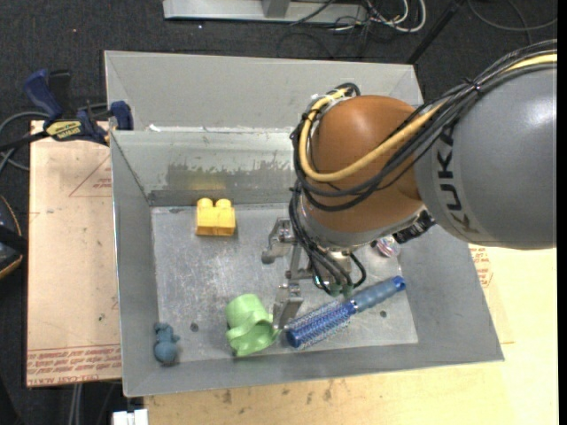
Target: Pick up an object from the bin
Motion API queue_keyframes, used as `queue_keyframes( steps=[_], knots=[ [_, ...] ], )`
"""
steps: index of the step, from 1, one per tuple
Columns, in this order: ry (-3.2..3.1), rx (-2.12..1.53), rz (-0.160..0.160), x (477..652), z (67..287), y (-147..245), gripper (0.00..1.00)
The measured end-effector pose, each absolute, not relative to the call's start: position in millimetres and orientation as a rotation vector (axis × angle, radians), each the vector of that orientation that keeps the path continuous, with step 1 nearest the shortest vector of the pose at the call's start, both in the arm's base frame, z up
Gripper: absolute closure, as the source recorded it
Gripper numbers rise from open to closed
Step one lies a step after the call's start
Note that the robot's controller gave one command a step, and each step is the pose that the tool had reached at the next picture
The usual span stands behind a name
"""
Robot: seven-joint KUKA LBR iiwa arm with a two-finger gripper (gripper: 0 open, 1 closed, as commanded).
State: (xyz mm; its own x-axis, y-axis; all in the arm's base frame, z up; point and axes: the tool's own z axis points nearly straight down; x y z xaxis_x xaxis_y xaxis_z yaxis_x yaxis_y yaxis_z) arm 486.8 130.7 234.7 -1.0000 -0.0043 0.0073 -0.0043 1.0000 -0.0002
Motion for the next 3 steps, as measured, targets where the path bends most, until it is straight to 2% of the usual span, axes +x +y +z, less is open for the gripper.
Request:
queue_keyframes(
  steps=[1, 2, 3],
  knots=[
    [-3.116, 0.367, -0.002, 506.5, 130.6, 196.7, 0.00],
    [-3.145, 0.124, -0.003, 503.9, 73.9, 222.4, 0.00],
    [-3.104, 0.517, 0.003, 521.7, 136.7, 111.8, 0.00]
  ],
)
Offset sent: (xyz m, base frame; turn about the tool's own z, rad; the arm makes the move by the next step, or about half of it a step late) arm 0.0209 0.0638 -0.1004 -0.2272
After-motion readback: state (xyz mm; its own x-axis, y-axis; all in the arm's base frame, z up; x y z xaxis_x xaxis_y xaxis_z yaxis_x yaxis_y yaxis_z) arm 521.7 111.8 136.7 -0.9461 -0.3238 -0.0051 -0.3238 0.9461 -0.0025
